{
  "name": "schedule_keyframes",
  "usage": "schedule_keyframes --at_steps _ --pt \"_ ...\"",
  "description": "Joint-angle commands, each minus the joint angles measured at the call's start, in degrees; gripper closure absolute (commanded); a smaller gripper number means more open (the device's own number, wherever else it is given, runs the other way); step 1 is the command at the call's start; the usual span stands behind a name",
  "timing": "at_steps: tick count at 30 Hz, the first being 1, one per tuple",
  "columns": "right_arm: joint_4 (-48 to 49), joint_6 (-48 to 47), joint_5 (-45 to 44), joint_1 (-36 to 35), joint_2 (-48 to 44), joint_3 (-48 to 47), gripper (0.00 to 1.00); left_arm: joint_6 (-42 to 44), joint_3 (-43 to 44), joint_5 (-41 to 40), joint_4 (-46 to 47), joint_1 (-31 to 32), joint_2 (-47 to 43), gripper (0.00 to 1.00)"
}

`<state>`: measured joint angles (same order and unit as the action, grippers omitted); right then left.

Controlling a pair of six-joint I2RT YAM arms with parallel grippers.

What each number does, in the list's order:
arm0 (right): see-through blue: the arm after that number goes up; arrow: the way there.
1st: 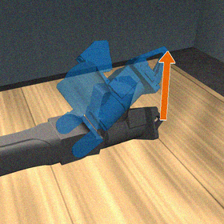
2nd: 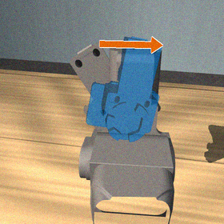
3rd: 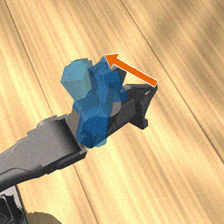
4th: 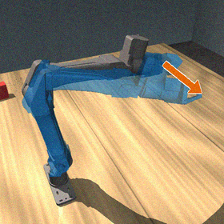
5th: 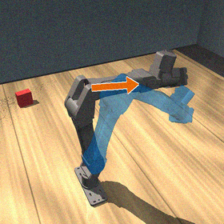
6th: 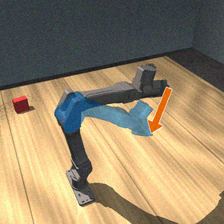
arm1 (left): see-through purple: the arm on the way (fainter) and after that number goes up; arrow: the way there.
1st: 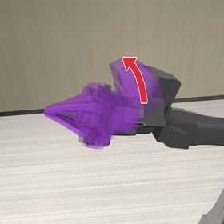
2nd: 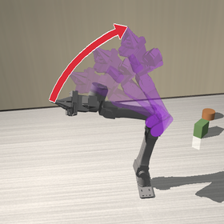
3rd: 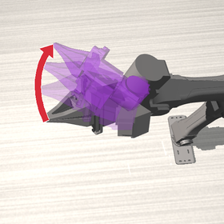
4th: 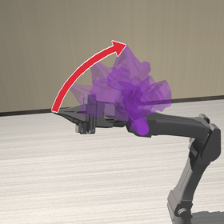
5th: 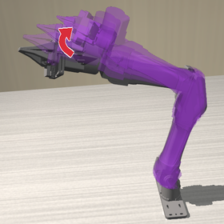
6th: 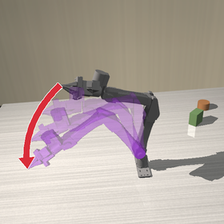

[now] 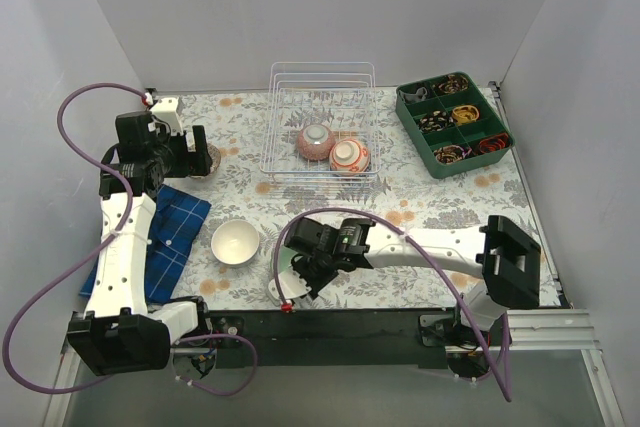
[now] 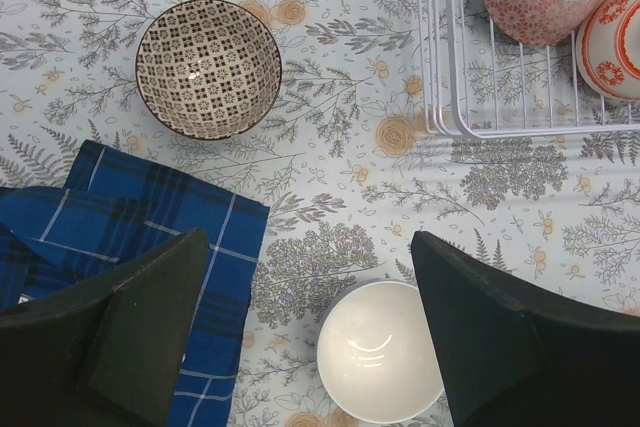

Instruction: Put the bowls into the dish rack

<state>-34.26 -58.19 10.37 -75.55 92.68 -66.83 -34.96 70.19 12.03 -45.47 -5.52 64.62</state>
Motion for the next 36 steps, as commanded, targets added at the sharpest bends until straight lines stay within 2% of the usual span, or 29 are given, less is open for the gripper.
schedule_keyframes --at_steps 1,3,8,11,14,15,19,20,22,26,29,30,31,32,33,36 --pt "-5.8 5.8 0.9 -0.2 -4.6 -7.0 0.99 -0.1 1.1 2.0 -0.3 -0.3 -2.4 0.17" --pt "-7.9 8.1 1.7 0.2 -5.5 -9.1 0.99 -0.3 1.3 2.8 -0.4 -0.3 -2.5 0.18" --pt "-10.6 15.0 6.8 3.8 -4.7 -21.6 0.99 -0.5 1.6 6.1 1.3 -0.3 -2.1 0.19" --pt "-10.7 18.2 10.6 8.3 -2.8 -28.8 0.99 0.0 2.7 8.8 4.1 -0.3 -0.6 0.23" --pt "-10.6 23.6 15.6 14.9 1.2 -35.5 0.99 -0.3 3.9 10.8 8.6 -0.2 2.4 0.29" --pt "-10.6 25.5 17.4 19.0 2.5 -40.5 0.99 -0.5 4.9 11.3 10.0 -0.2 3.3 0.33" --pt "-9.3 33.7 30.1 28.8 10.1 -50.7 0.99 -2.4 8.5 14.2 15.9 -0.1 8.8 0.81" --pt "-7.4 36.0 32.2 30.4 11.3 -52.0 0.99 -2.6 9.2 14.9 17.9 0.2 9.9 1.0" --pt "-5.3 39.5 39.2 34.8 15.0 -55.3 0.99 -2.6 10.9 16.0 19.2 1.0 12.9 1.0" --pt "5.3 53.3 49.9 41.4 20.4 -56.9 0.99 2.2 12.9 17.1 21.3 4.7 16.8 1.0" --pt "21.3 68.7 56.8 45.5 22.4 -51.0 0.99 5.7 12.7 16.4 22.5 10.3 18.1 1.0" --pt "35.5 73.4 58.3 47.1 22.5 -48.3 0.99 7.9 12.8 15.9 22.6 11.5 18.4 1.0" --pt "42.5 85.1 60.1 47.7 22.5 -45.8 0.99 8.6 12.9 15.0 22.6 13.4 19.2 1.0" --pt "50.9 91.1 60.5 48.3 23.5 -40.9 0.99 9.1 13.2 14.6 22.5 14.3 19.7 1.0" --pt "56.7 97.0 60.6 49.2 24.5 -40.2 0.99 9.1 13.6 14.2 22.5 14.9 20.3 1.0" --pt "61.0 101.0 61.3 49.3 27.5 -41.1 0.99 8.4 14.7 14.4 22.2 16.3 21.9 1.0"
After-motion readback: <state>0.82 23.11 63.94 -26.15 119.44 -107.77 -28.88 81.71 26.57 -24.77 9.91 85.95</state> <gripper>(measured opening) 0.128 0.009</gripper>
